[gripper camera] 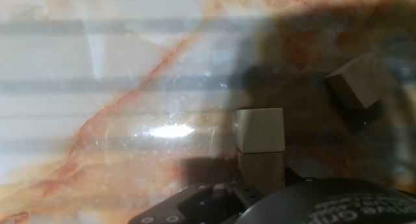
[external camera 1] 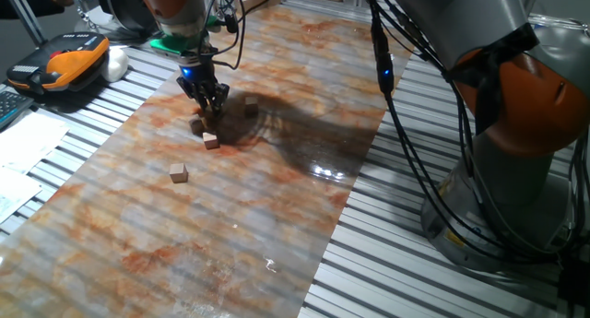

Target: Stack the blocks into a pyramid shape

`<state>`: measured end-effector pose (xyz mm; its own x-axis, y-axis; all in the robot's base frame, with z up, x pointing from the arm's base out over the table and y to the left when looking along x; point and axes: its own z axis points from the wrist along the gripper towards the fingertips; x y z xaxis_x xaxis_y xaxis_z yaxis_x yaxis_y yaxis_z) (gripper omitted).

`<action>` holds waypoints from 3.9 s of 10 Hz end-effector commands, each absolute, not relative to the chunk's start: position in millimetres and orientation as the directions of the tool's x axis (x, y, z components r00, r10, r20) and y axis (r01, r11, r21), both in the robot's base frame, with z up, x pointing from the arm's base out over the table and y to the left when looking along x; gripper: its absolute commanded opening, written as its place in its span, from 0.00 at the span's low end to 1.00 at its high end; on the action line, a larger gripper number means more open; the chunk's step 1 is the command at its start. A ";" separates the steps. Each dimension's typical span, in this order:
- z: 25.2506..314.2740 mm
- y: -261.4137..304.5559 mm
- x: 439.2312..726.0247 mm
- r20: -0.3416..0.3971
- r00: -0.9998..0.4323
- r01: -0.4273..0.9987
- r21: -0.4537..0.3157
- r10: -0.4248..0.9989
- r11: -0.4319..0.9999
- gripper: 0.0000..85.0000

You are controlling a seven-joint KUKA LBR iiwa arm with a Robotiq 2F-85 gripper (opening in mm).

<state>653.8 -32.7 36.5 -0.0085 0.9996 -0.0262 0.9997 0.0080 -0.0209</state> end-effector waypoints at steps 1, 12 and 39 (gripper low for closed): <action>36.2 -32.5 653.4 -0.026 -0.010 1.000 -0.021 1.000 0.009 0.60; 57.8 -29.5 657.0 -0.014 0.003 1.000 -0.013 1.000 -0.003 0.60; 53.2 7.9 672.2 0.028 0.386 0.917 -0.118 0.922 -0.381 0.60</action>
<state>672.1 7.9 52.9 0.3857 0.9222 0.0279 0.9175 -0.3802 -0.1170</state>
